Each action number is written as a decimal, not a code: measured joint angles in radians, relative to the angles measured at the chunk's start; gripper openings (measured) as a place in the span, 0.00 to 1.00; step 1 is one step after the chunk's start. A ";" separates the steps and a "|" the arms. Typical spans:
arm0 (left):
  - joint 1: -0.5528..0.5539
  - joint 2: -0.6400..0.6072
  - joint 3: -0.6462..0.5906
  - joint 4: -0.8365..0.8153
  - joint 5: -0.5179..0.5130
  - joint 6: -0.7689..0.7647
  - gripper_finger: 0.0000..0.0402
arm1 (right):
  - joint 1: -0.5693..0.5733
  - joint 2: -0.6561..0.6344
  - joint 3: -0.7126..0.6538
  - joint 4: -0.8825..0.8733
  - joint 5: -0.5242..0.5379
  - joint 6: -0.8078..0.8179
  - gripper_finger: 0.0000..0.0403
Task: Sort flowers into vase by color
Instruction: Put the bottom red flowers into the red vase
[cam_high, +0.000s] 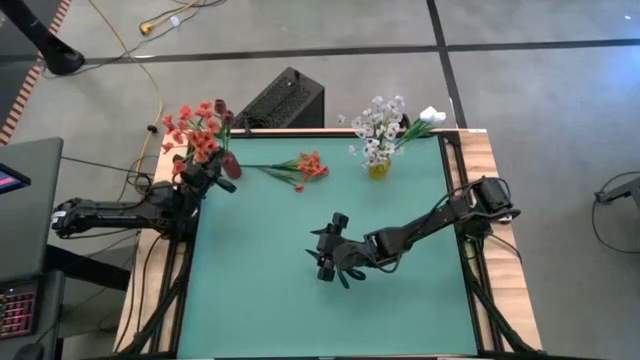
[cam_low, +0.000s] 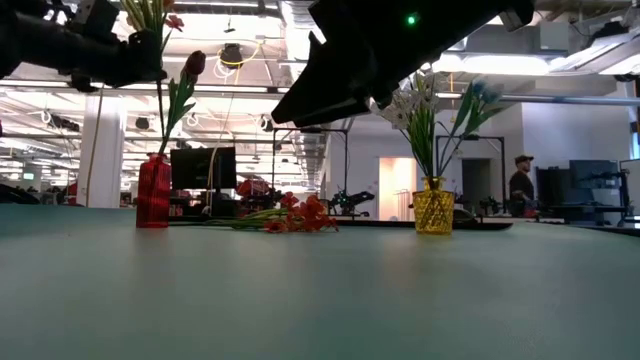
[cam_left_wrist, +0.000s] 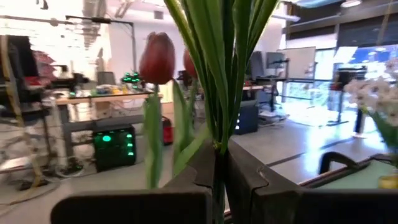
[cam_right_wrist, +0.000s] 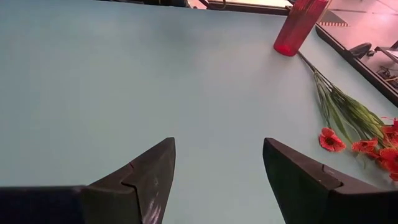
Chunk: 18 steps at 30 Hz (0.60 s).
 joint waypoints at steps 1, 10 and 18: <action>0.000 0.000 0.009 0.001 -0.014 0.020 0.00 | 0.000 0.000 0.000 -0.001 0.000 0.000 0.67; 0.002 -0.042 0.052 0.000 -0.051 0.103 0.00 | -0.003 0.000 0.000 -0.003 0.000 0.000 0.67; 0.100 -0.045 0.045 -0.048 0.039 0.031 0.00 | -0.003 0.000 0.000 -0.005 0.000 0.000 0.67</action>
